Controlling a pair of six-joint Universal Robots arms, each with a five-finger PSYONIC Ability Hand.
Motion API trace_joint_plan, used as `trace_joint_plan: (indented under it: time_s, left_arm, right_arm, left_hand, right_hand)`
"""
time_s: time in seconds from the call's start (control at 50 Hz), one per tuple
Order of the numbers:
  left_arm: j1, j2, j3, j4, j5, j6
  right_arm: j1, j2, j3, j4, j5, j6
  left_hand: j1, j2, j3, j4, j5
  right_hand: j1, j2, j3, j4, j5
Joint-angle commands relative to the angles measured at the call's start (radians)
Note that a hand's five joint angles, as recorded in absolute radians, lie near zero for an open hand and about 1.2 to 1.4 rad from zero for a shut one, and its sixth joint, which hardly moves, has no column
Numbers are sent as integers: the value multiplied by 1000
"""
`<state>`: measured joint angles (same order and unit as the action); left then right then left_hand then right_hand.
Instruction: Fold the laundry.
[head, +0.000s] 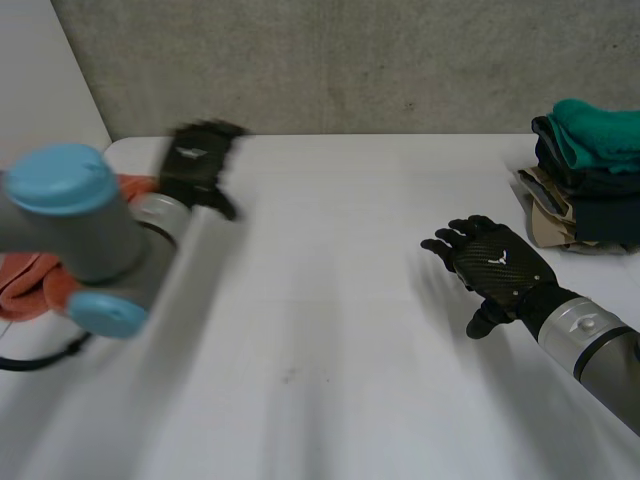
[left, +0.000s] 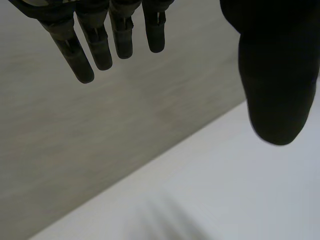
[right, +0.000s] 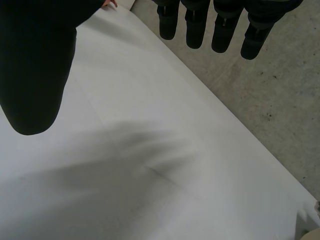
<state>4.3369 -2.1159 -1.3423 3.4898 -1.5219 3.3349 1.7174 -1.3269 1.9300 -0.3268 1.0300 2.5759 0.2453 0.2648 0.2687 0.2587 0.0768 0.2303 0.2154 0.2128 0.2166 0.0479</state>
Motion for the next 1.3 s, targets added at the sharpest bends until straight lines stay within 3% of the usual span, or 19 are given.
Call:
trace_joint_plan:
  time_s: [0.02,0.12,0.2,0.48,0.56,0.58,0.64,0.7,0.8,0.94,1.04,1.12,1.2,1.3]
  left_arm:
    - [194,-27,8,-11,-66,182]
    - [332,-153,23,-47,-18,404]
    - [395,-190,29,-52,18,501]
    - [441,-309,130,-6,55,508]
    - [451,-346,152,37,58,509]
    - [452,-360,155,47,60,514]
    - [448,-369,158,61,65,517]
    - [431,-363,151,97,55,509]
    - [359,-221,94,141,52,465]
    - [173,-7,-24,176,63,149]
    - [-9,95,-73,170,77,-72]
    - [-149,90,-84,147,156,-149]
    - [-244,-17,-57,114,193,-143]
    - [-289,-142,-1,32,196,-109]
  right_arm:
    - [1,0,0,0,-1,0]
    - [1,0,0,-1,-2,0]
    - [1,2,0,-1,-2,0]
    - [-2,40,-3,-20,-1,-2]
    - [-2,44,-5,-20,-1,-2]
    - [-2,46,-5,-20,-1,-2]
    - [-2,46,-5,-20,1,-2]
    - [-1,46,-5,-20,2,-2]
    - [-2,46,-3,-20,2,-2]
    - [-2,45,-3,-20,2,0]
    - [1,44,-3,-20,2,0]
    - [-1,43,-5,-21,7,1]
    - [-5,37,-14,-28,45,3]
    - [-31,26,-26,-29,105,33]
  left_hand:
    - [-11,-31,-35,-25,-17]
    - [-17,-37,-41,-31,-23]
    - [-14,-34,-38,-28,-20]
    - [91,72,68,78,85]
    - [431,412,408,418,425]
    - [723,703,699,709,717]
    - [1150,1130,1126,1136,1144]
    - [1151,1131,1128,1138,1145]
    - [1151,1131,1128,1138,1145]
    - [1151,1131,1128,1138,1145]
    - [1151,1131,1128,1138,1145]
    - [1151,1131,1128,1138,1145]
    - [1151,1131,1128,1138,1145]
    - [1151,1131,1128,1138,1145]
  right_hand:
    - [-56,-41,-38,-42,-48]
    - [-56,-41,-38,-42,-48]
    - [-56,-41,-38,-42,-48]
    - [-56,-41,-38,-42,-48]
    - [-56,-41,-38,-42,-48]
    - [-56,-41,-38,-42,-48]
    - [-56,-41,-38,-42,-48]
    - [-56,-41,-38,-42,-48]
    - [-56,-41,-38,-42,-48]
    - [-56,-41,-38,-42,-48]
    - [-56,-41,-38,-42,-48]
    - [-56,-41,-38,-42,-48]
    - [-56,-41,-38,-42,-48]
    - [-56,-41,-38,-42,-48]
